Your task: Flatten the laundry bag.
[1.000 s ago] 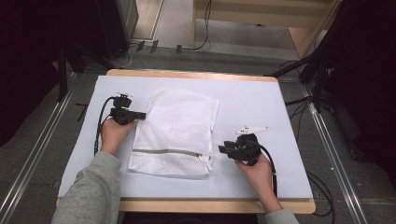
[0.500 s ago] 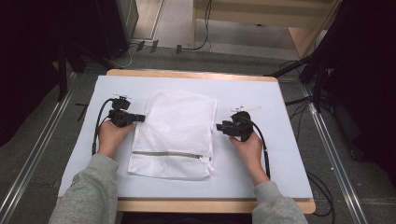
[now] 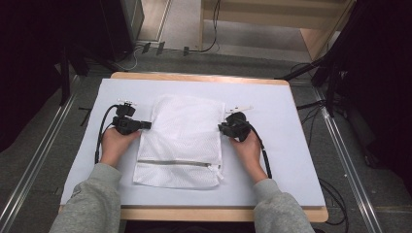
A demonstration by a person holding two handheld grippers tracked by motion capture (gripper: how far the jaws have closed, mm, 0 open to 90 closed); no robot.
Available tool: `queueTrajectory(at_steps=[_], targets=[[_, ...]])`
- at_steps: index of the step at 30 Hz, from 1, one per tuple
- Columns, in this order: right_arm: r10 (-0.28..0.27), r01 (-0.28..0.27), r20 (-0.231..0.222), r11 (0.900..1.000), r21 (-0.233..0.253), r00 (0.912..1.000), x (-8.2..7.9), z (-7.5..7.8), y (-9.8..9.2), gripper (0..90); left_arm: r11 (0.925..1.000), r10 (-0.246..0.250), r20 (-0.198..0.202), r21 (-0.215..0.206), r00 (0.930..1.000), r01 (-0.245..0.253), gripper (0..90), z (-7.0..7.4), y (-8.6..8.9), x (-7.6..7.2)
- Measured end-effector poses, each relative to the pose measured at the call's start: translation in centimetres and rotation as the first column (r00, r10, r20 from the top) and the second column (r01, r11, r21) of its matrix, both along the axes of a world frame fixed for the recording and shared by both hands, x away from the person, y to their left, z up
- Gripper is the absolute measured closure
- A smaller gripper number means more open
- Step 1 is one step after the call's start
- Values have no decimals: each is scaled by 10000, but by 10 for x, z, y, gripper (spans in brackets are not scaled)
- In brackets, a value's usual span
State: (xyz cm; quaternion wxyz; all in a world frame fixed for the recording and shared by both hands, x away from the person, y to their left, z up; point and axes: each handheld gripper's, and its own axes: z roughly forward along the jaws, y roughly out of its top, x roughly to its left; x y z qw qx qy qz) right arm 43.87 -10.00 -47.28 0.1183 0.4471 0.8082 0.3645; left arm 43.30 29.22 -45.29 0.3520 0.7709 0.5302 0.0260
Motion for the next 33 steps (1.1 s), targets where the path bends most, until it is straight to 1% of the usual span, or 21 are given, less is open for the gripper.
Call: queueTrajectory(at_steps=[1,2,4,5,6,8,9,11,12,15,16,17,19,22,23,25,28,29,30,31,33], targets=[[-10,12,-159,9999,153,9999,2,0,0,899,10000,-5,3,-11,10000,5,881,0,0,-1],[-10,12,-159,9999,153,9999,2,0,0,899,10000,-51,8,-10,10000,51,881,1,0,-2],[-50,60,-477,9998,209,9988,5,2,-2,900,9999,-23,86,-141,10000,24,881,2,-1,-3],[-104,113,-517,9998,185,9986,8,3,-4,900,9999,-41,127,-144,9999,43,881,3,-1,-4],[-244,260,-520,9992,305,9983,12,5,-10,900,9998,-72,177,-205,9998,75,881,3,-2,-5],[-247,270,-582,9989,380,9980,14,6,-13,900,9995,-179,245,-265,9995,186,881,4,-6,-6],[-333,359,-541,9983,470,9980,18,9,-19,900,9991,-305,262,-295,9992,313,881,4,-11,-7],[-379,405,-533,9980,483,9979,22,11,-23,900,9988,-365,281,-309,9989,374,878,4,-13,-7],[-417,443,-555,9979,464,9976,24,12,-25,900,9981,-434,264,-415,9987,445,877,4,-16,-7],[-489,513,-559,9978,431,9972,30,13,-29,900,9983,-450,326,-345,9985,462,870,3,-18,-6],[-552,576,-573,9975,418,9968,31,13,-29,900,9988,-412,374,-250,9985,422,868,3,-19,-5],[-576,596,-502,9974,396,9971,33,13,-30,900,9993,-280,471,-237,9985,291,868,3,-18,-1],[-570,594,-548,9973,441,9969,35,13,-30,900,9995,-201,498,-226,9986,212,869,2,-18,2],[-444,476,-623,9975,513,9971,35,12,-27,900,9999,22,585,114,9983,-29,870,-2,-16,7],[-359,384,-631,9985,393,9974,34,11,-23,900,9997,224,528,36,9984,-227,869,-3,-12,9],[-307,330,-577,9987,394,9979,33,11,-21,900,9994,352,558,5,9978,-353,863,-4,-10,9],[-292,311,-595,9990,315,9978,33,10,-19,898,9995,325,565,-1,9979,-326,842,-2,-7,8],[-314,334,-662,9990,294,9973,33,8,-18,876,9996,263,534,-82,9982,-259,779,-1,-7,8],[-251,274,-628,9989,375,9977,33,8,-19,854,9996,210,522,-181,9984,-201,752,-1,-7,7],[-251,274,-628,9989,375,9977,33,8,-19,854,9998,100,469,-198,9989,-90,752,0,-8,7],[-256,286,-636,9985,462,9976,31,10,-21,794,9997,-45,426,-232,9991,55,687,1,-9,5]])
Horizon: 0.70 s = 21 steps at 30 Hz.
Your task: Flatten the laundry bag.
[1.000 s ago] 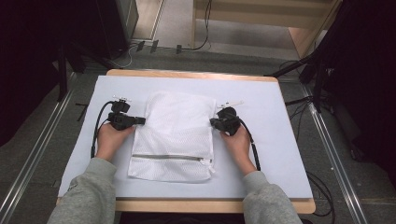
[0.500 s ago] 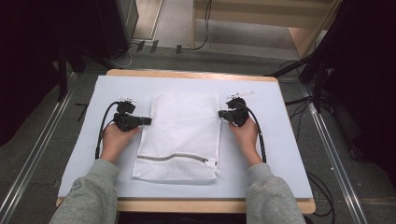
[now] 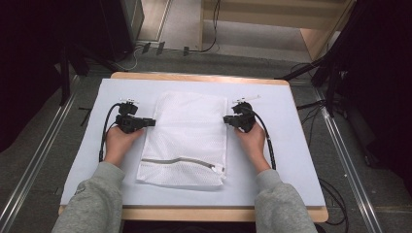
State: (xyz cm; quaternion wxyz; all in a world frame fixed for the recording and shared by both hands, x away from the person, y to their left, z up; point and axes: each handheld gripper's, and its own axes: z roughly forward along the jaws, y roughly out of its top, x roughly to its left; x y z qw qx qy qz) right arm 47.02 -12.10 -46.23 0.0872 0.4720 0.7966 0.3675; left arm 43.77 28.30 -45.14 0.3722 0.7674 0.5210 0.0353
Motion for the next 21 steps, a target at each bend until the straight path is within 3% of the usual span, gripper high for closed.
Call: queueTrajectory(at_steps=[5,9,12,21], targets=[[97,-112,366,9991,415,9993,-8,9,-7,683,9988,-382,195,323,9991,375,554,7,-2,-9],[254,-289,385,9952,938,9989,-14,15,-11,614,9989,-464,368,72,9982,462,468,12,4,-14],[331,-368,422,9952,905,9986,-18,16,-12,605,9984,-554,202,-87,9983,556,451,15,6,-18],[596,-632,388,9930,1002,9975,-35,19,-17,586,9962,-825,390,-265,9958,835,402,23,3,-29]])
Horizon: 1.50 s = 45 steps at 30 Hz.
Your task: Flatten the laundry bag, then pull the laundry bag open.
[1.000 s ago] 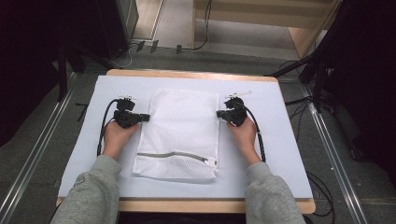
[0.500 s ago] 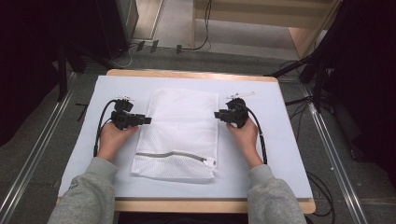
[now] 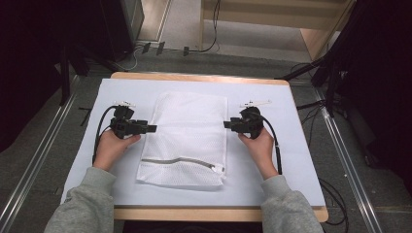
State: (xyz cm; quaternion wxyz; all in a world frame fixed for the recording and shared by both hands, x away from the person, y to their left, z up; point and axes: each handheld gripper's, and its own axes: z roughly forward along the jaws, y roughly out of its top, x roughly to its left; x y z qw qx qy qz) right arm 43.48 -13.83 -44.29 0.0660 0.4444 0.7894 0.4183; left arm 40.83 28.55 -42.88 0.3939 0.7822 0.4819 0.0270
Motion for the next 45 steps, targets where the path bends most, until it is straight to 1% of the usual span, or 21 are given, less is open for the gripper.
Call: queueTrajectory(at_steps=[1,4,6,7,8,10,11,15,17,18,19,23,26,27,31,33,38,42,45], targets=[[37,-37,100,10000,24,9999,-2,0,0,586,10000,4,34,-24,10000,-4,397,1,0,-1],[203,-202,165,9998,-55,9997,-10,1,-1,583,10000,-64,110,-44,9999,64,392,3,-1,-5],[325,-324,148,9994,-101,9994,-16,1,-1,576,9999,-120,92,-44,9999,120,391,4,-2,-7],[325,-324,148,9994,-101,9994,-16,1,-1,576,9999,-156,80,-71,9998,157,391,4,-3,-8],[363,-361,248,9993,-108,9990,-19,1,-1,573,9998,-172,48,-97,9998,172,391,5,-3,-10],[547,-542,344,9984,-169,9979,-28,1,-1,572,9995,-309,99,-7,9995,309,391,7,-7,-14],[547,-542,344,9984,-169,9979,-28,1,-1,572,9995,-309,99,-7,9995,309,391,7,-7,-14],[802,-791,382,9965,-283,9961,-40,0,0,571,9991,-419,217,-65,9989,420,391,10,-11,-22],[901,-892,387,9957,-228,9952,-45,1,-1,565,9987,-496,255,-67,9984,497,387,12,-13,-26],[990,-981,407,9949,-222,9943,-51,1,-1,564,9986,-517,291,-82,9982,520,384,12,-14,-27],[990,-981,407,9949,-222,9943,-51,1,-1,564,9986,-523,308,-54,9982,525,382,13,-15,-29],[1083,-1074,500,9940,-206,9929,-59,3,-3,560,9973,-729,395,-9,9966,730,375,16,-19,-35],[1105,-1099,467,9938,-146,9928,-66,4,-6,551,9961,-881,451,106,9951,877,375,17,-23,-39],[1105,-1099,467,9938,-146,9928,-66,4,-6,551,9957,-927,458,113,9946,922,375,17,-24,-40],[1058,-1054,397,9944,-126,9936,-71,3,-9,539,9938,-1107,519,178,9925,1099,375,19,-31,-45],[1017,-1014,348,9948,-94,9942,-74,3,-10,535,9922,-1237,616,243,9904,1224,375,19,-35,-48],[1143,-1139,383,9934,-107,9927,-81,3,-10,533,9892,-1455,741,266,9866,1439,382,21,-46,-54],[1206,-1203,309,9927,-95,9922,-87,3,-9,534,9853,-1708,763,206,9823,1697,389,22,-54,-57],[1255,-1253,218,9920,-125,9919,-93,3,-9,534,9812,-1923,803,344,9780,1901,395,21,-63,-60]])
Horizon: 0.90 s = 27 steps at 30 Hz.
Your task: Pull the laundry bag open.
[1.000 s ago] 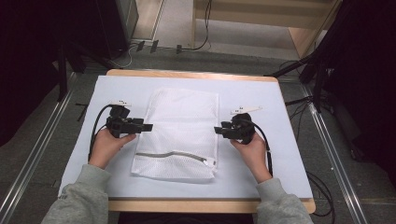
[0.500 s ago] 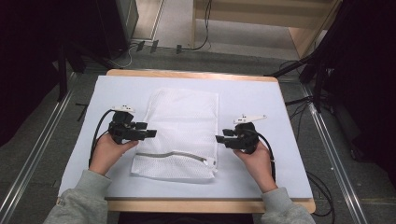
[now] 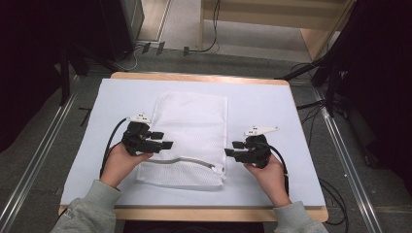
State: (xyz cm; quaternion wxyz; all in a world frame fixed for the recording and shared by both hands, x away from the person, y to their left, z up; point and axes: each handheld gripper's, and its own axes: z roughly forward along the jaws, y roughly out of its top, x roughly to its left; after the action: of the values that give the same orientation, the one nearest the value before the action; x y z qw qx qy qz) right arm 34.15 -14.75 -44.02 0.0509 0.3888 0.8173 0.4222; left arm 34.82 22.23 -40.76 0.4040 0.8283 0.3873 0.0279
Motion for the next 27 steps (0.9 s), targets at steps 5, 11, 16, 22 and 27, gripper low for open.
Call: queueTrajectory(at_steps=[5,11,16,22,27], targets=[[84,-84,-53,10000,-5,10000,-8,-1,1,536,9969,-445,-406,-669,9982,418,442,-7,-13,0],[92,-92,-150,9999,-55,9998,-13,-3,2,545,9960,-809,-563,-424,9951,785,534,-9,-29,-2],[138,-142,-270,9998,-115,9995,-17,-5,6,556,9910,-1282,-784,-478,9887,1247,682,-12,-40,-3],[151,-155,-365,9998,-113,9992,-22,-8,10,578,9829,-1842,-765,-196,9799,1832,791,-19,-57,-6],[150,-158,-434,9997,-188,9989,-24,-10,13,602,9788,-2002,-1084,215,9737,2036,811,-32,-67,-5]])
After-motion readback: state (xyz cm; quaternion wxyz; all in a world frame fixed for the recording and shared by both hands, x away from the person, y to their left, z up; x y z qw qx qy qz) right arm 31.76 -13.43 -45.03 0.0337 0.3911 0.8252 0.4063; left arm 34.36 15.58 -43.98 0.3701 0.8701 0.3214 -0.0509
